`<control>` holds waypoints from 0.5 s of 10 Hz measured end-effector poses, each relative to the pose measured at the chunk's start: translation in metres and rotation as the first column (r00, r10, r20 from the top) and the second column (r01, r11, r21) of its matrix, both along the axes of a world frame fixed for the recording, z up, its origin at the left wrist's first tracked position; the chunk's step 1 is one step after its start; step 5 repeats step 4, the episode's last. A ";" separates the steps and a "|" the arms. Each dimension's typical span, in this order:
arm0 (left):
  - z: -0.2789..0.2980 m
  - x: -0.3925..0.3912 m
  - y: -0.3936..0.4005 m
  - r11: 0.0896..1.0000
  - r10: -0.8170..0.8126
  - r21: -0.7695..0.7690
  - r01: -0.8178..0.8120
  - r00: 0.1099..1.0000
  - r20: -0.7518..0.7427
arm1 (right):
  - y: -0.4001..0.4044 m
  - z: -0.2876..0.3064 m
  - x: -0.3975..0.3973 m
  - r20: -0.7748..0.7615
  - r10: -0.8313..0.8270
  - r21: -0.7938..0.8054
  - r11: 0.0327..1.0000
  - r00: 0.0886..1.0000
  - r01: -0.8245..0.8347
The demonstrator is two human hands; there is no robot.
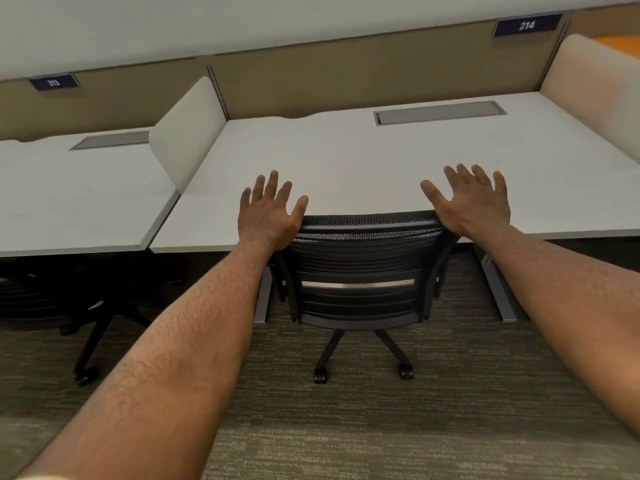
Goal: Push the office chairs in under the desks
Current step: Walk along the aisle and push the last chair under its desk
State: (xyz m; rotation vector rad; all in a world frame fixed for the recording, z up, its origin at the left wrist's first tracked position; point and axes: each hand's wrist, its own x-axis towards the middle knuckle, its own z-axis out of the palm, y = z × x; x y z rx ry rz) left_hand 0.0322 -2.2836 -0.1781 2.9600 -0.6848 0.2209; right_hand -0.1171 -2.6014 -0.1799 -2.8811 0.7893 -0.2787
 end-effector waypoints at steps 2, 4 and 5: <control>-0.013 -0.055 0.040 0.981 0.123 -0.155 -0.120 0.992 0.011 | 0.061 0.000 -0.016 0.197 0.073 -0.094 0.994 0.978 -0.056; -0.024 -0.141 0.156 0.965 0.208 -0.154 -0.213 0.977 -0.045 | 0.199 0.008 -0.028 0.236 0.319 -0.087 0.948 0.918 -0.307; -0.024 -0.141 0.156 0.965 0.208 -0.154 -0.213 0.977 -0.045 | 0.199 0.008 -0.028 0.236 0.319 -0.087 0.948 0.918 -0.307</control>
